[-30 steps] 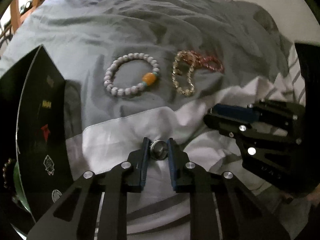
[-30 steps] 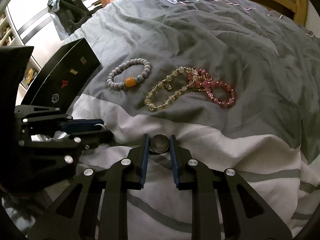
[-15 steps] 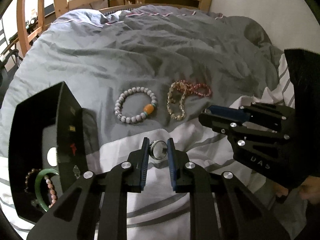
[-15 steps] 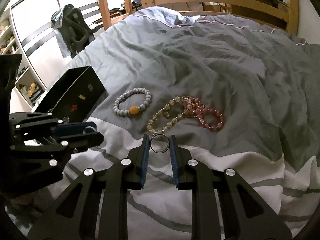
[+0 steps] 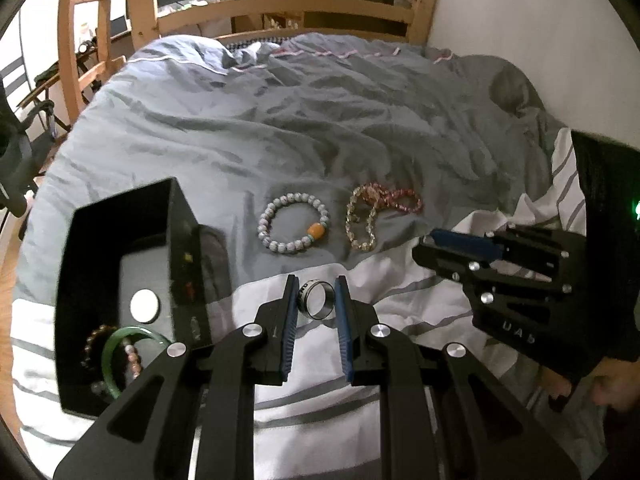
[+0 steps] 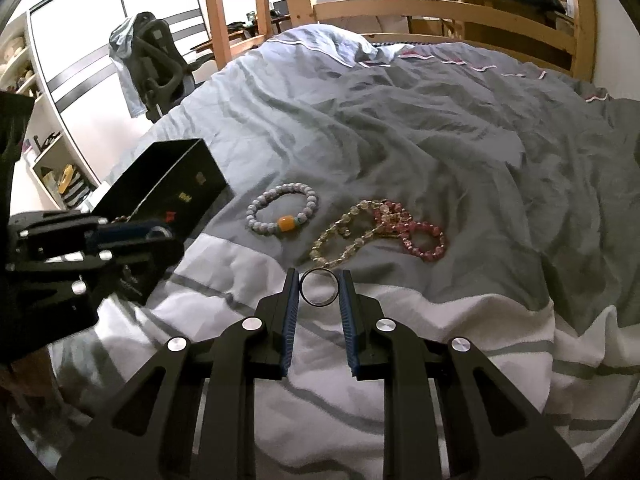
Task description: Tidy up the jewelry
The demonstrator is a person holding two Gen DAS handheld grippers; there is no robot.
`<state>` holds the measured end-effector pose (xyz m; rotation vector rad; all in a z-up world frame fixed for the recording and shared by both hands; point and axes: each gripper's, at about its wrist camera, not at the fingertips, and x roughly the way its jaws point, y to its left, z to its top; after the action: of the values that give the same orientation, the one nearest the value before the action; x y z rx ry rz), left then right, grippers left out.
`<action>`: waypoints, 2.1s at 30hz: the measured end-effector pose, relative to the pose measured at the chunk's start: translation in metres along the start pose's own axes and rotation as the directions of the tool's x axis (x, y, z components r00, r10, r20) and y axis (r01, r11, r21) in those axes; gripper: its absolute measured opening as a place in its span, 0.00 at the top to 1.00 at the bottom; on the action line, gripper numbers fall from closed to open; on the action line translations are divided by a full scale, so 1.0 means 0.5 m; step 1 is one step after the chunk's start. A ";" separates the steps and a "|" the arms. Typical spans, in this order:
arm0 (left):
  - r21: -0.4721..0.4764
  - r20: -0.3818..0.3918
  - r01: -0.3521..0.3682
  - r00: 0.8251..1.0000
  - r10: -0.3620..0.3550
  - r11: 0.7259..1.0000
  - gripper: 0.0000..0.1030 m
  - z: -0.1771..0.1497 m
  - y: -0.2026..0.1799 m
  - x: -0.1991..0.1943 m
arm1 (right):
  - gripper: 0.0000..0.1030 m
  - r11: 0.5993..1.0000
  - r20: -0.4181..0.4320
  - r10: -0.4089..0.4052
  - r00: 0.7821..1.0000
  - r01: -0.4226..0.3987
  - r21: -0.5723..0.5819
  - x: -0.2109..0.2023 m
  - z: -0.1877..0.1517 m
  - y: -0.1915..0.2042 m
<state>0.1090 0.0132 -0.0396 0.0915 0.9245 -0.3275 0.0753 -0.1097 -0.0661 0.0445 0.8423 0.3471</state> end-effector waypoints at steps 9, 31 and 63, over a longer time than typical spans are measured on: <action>-0.029 0.055 -0.012 0.998 0.013 1.000 0.83 -0.006 0.017 -0.064 | 0.80 1.000 0.047 -0.002 0.999 0.003 -0.020 -0.064 0.007 0.040; -0.152 0.112 -0.094 0.987 0.112 0.984 0.83 -0.019 0.155 -0.175 | 0.80 0.992 0.059 0.049 0.997 -0.042 -0.115 -0.104 0.038 0.207; -0.324 0.028 -0.060 0.997 0.073 0.944 0.83 -0.037 0.315 -0.147 | 0.79 0.963 -0.035 0.124 0.992 -0.129 -0.238 0.034 0.075 0.381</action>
<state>0.1034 0.1838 -0.0020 -0.1849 0.9223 -0.1114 0.0594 0.0790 -0.0198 -0.1313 0.8137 0.5689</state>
